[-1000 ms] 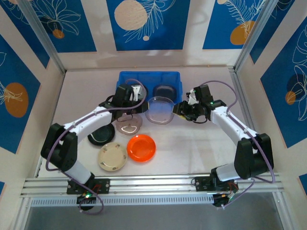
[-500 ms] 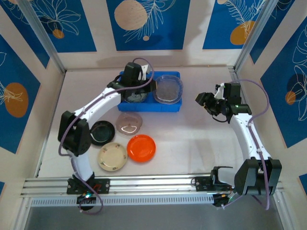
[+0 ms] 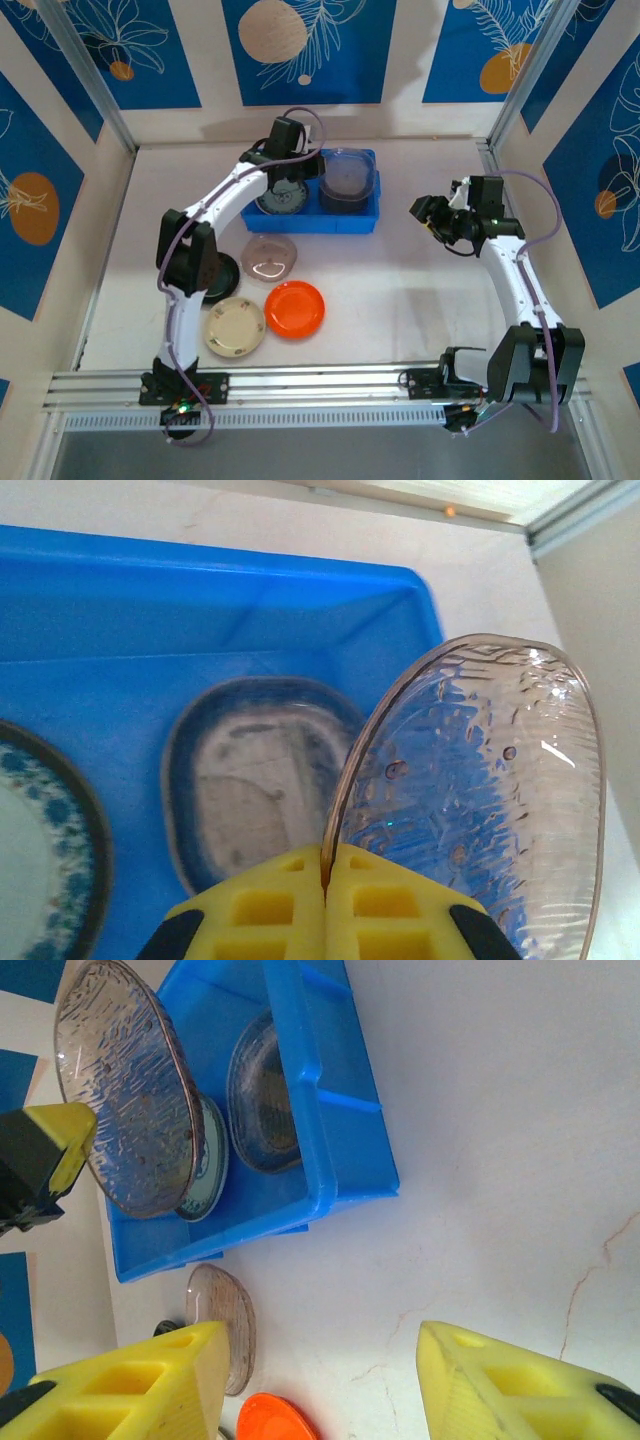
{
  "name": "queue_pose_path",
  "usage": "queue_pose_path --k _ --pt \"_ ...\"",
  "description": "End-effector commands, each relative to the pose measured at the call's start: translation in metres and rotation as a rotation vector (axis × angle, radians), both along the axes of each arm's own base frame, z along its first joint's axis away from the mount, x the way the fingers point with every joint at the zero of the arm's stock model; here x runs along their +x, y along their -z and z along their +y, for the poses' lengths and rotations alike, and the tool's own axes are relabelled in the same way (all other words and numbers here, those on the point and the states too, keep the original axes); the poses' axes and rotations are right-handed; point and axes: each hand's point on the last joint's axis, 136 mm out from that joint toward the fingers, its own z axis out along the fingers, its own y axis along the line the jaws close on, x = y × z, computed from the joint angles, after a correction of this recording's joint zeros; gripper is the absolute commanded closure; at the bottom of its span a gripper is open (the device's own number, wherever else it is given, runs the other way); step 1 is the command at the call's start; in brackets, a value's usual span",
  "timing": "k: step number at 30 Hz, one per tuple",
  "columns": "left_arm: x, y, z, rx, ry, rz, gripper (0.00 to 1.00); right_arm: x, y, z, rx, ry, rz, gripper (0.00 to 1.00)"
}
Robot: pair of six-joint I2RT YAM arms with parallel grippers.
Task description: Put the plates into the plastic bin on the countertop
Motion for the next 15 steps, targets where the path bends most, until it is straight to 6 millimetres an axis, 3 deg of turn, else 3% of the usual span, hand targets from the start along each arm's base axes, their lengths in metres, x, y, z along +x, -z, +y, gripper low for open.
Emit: queue_pose_path --k 1,15 --pt "0.017 -0.001 0.013 0.019 -0.022 -0.021 1.0 -0.001 0.006 0.005 0.034 -0.016 0.015 0.47" --pt "0.045 0.053 -0.003 0.004 -0.011 0.062 1.0 0.0 0.016 0.01 0.03 -0.03 0.049 0.47"
